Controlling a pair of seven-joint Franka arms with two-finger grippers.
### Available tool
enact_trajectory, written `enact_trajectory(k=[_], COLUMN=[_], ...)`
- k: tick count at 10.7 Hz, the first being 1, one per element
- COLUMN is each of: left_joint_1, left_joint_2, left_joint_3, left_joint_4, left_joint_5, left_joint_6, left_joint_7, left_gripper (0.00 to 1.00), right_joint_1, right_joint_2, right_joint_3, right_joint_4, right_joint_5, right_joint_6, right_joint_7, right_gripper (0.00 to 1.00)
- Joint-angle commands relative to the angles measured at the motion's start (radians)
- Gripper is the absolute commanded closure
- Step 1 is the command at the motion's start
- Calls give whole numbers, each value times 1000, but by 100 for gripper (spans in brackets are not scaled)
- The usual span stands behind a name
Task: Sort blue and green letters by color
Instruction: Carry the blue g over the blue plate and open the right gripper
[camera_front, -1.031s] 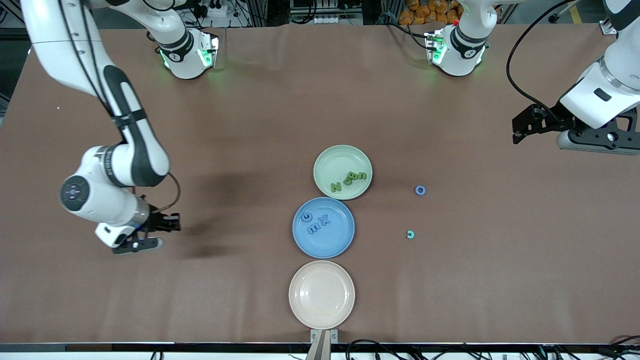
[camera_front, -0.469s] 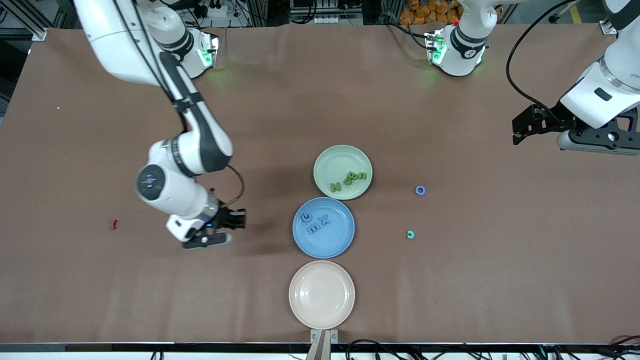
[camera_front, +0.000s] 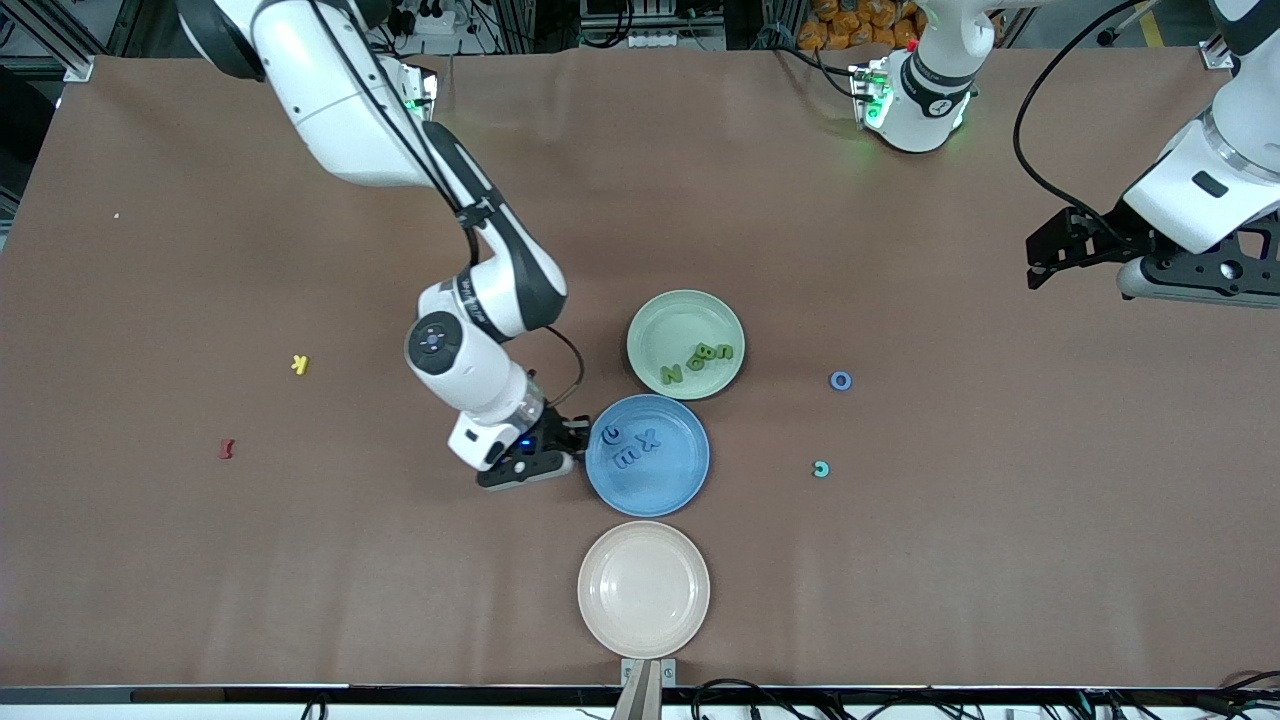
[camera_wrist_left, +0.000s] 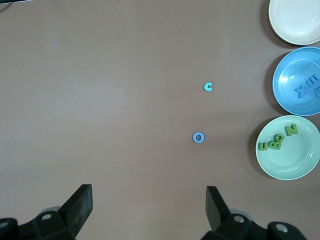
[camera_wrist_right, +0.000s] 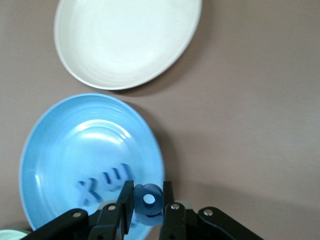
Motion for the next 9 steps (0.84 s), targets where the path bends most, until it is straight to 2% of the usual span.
enact_trajectory(k=[1, 2, 3, 4, 7, 9], left_joint_1=[3, 6, 6, 6, 7, 7], left_joint_2=[-28, -28, -28, -28, -28, -28], left_joint_3=[-11, -11, -11, -11, -11, -10], left_joint_4=[-10, -12, -12, -12, -12, -12], left_joint_5=[2, 2, 2, 2, 2, -5], left_joint_6=[5, 6, 6, 6, 5, 5], left_joint_7=[21, 21, 21, 21, 23, 23], left_gripper=[0, 0, 0, 0, 0, 0], right_joint_1=[53, 66, 80, 96, 74, 15], right_joint_2=[70, 79, 88, 90, 74, 39], right_joint_3=[-12, -10, -7, -7, -10, -10], right_joint_4=[120, 126, 126, 128, 120, 108], right_joint_5=[34, 34, 55, 54, 23, -15], right_joint_6=[16, 32, 68, 80, 66, -27], right_joint_7=[30, 31, 102, 150, 149, 122], right_gripper=[100, 99, 34, 0, 0, 0])
